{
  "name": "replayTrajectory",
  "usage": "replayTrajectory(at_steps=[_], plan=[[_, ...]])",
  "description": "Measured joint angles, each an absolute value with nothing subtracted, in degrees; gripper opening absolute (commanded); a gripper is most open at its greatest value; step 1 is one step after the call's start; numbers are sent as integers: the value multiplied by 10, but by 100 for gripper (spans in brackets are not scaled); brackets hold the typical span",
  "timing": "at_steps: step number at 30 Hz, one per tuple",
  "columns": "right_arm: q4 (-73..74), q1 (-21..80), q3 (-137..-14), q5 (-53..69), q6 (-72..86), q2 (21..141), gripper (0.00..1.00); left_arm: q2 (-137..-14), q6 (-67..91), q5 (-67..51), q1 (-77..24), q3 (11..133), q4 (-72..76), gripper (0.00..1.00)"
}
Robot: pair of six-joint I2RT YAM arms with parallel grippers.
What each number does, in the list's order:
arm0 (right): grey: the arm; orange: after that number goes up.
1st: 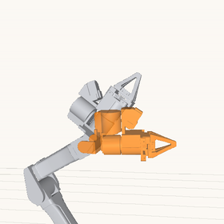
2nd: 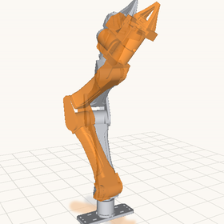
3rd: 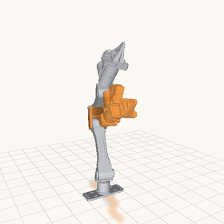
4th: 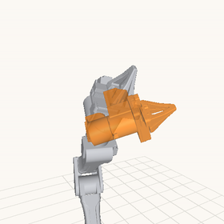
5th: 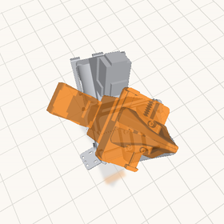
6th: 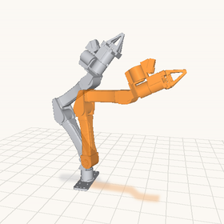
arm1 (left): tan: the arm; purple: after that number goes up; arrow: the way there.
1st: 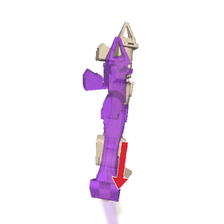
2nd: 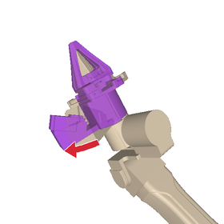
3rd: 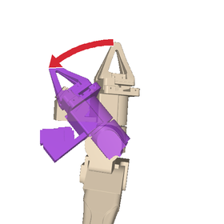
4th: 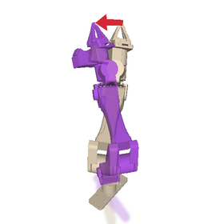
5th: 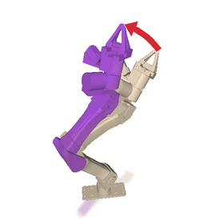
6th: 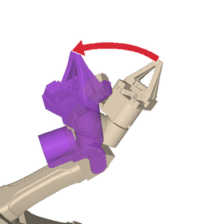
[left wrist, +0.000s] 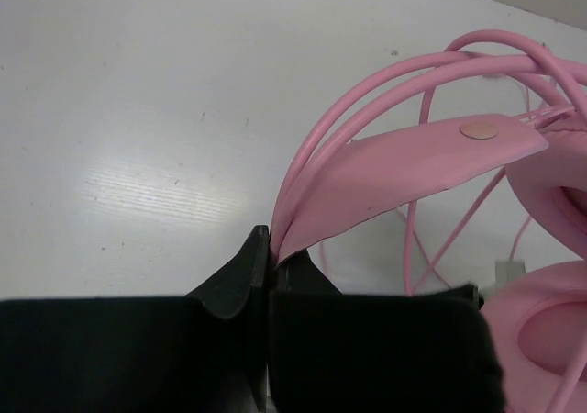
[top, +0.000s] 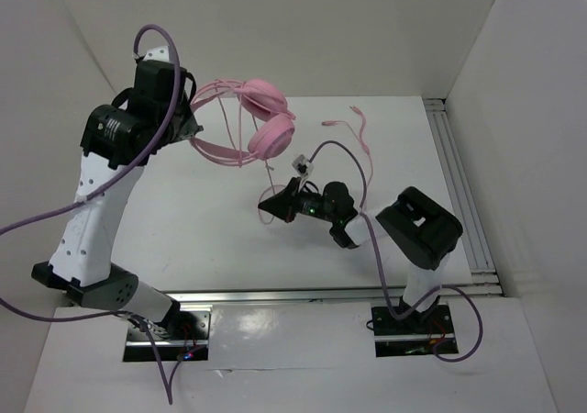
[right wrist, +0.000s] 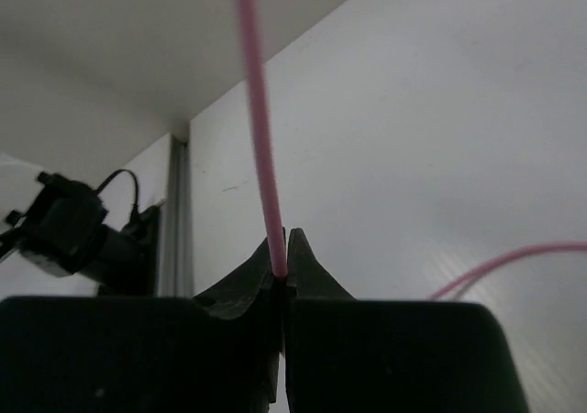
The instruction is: Wrap the headphones
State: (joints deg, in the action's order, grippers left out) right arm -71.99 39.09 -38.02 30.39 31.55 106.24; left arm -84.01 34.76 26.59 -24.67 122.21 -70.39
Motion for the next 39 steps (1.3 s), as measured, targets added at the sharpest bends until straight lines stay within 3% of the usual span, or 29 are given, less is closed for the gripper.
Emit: replayTrajectory(at_steps=[5,14,24,29,35,39], plan=[[-670,479,-375,300,259,971,3,-879,383,288,-211,1216,-692,0],[-377,575,-460,225,125,862,4,-903,392,397,-247,1124,-684,0],[-97,630,-496,-86,-28,711,10,-910,347,444,-291,954,-647,0],[-39,672,-519,-242,-113,703,8,-914,318,459,-350,897,-612,0],[-70,696,-528,-415,-217,706,32,-914,298,466,-378,849,-587,0],[-128,687,-526,-439,-247,680,29,-913,269,467,-386,821,-595,0]])
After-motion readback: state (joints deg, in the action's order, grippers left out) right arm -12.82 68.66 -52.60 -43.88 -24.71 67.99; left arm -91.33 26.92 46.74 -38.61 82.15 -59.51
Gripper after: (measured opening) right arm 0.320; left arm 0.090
